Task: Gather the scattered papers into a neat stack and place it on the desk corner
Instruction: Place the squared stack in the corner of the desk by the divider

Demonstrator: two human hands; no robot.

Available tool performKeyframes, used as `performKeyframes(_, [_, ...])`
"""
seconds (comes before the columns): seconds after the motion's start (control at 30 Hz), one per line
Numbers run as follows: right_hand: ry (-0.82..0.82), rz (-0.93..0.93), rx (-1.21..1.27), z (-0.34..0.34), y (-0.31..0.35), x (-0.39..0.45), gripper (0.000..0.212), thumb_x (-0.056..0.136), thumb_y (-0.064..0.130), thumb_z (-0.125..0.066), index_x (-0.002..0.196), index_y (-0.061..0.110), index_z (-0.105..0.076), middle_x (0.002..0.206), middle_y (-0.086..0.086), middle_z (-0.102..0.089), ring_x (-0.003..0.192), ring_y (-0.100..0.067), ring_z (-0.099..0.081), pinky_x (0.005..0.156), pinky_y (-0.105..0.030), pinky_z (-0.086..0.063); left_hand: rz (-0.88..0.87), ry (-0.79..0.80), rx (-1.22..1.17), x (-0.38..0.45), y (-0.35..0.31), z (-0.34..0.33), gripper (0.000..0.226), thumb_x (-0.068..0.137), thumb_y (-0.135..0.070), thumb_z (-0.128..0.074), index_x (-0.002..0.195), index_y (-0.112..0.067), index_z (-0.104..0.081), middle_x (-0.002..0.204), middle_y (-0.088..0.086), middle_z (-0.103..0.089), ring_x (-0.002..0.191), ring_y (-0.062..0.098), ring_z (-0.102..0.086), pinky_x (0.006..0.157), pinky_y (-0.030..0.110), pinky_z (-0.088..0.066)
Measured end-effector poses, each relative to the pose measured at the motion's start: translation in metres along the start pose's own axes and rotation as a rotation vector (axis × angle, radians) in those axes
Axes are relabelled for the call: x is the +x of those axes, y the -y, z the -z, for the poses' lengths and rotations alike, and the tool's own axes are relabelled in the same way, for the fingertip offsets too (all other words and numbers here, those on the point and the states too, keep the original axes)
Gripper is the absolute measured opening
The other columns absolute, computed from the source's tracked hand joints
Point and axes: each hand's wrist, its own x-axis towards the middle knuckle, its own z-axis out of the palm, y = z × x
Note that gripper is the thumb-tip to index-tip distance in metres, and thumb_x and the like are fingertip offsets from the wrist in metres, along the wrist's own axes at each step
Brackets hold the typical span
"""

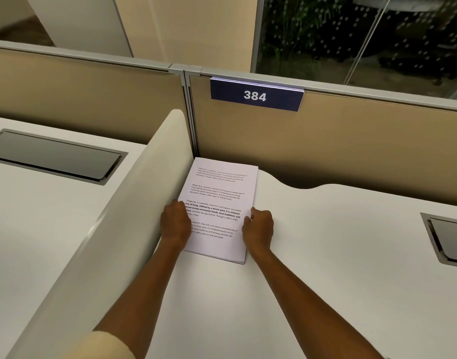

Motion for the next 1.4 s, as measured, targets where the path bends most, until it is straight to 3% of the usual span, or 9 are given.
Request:
performKeyframes(0.13, [-0.006,-0.017,0.019,-0.001,-0.002,0.001,0.026,0.093,0.011,-0.058,0.115,-0.002,-0.065,0.112,-0.016,-0.063,0.105,-0.030,-0.062,0.090,-0.037,-0.055,0.008,-0.012,-0.018,0.001,0.000,-0.001,0.019,0.091,0.004,-0.042,0.091,0.006,-0.061,0.098,0.029,-0.066,0.090,0.048,-0.063,0.076,0.048,-0.050])
performKeyframes(0.43, [-0.013,-0.008,0.059,-0.006,-0.004,-0.002,0.042,0.092,0.008,-0.060,0.133,0.004,-0.056,0.122,-0.015,-0.059,0.116,-0.030,-0.057,0.099,-0.036,-0.050,-0.006,-0.012,-0.035,0.000,0.004,0.000,0.020,0.089,0.004,-0.041,0.089,0.004,-0.061,0.098,0.028,-0.066,0.090,0.047,-0.062,0.076,0.049,-0.051])
performKeyframes(0.73, [0.009,0.009,-0.007,-0.003,-0.002,-0.004,0.034,0.094,0.011,-0.058,0.126,0.002,-0.061,0.119,-0.015,-0.058,0.114,-0.029,-0.056,0.097,-0.034,-0.049,0.012,-0.006,-0.059,0.000,0.007,0.000,0.020,0.089,0.003,-0.042,0.091,0.002,-0.061,0.098,0.025,-0.068,0.093,0.046,-0.061,0.078,0.046,-0.050])
performKeyframes(1.17, [0.040,0.021,-0.023,0.002,-0.001,-0.005,0.033,0.095,0.015,-0.057,0.125,0.001,-0.060,0.121,-0.015,-0.059,0.113,-0.027,-0.057,0.097,-0.034,-0.051,-0.016,-0.103,-0.112,0.000,0.012,-0.003,0.020,0.087,-0.002,-0.045,0.070,-0.001,-0.055,0.078,0.027,-0.067,0.075,0.045,-0.058,0.062,0.040,-0.042])
performKeyframes(1.4, [0.058,0.036,0.023,0.003,-0.003,-0.006,0.037,0.093,0.026,-0.060,0.121,0.002,-0.060,0.120,-0.015,-0.058,0.113,-0.029,-0.057,0.096,-0.036,-0.051,-0.024,-0.102,-0.153,0.000,0.014,-0.004,0.013,0.088,-0.008,-0.049,0.085,-0.002,-0.060,0.090,0.025,-0.070,0.084,0.045,-0.060,0.069,0.040,-0.046])
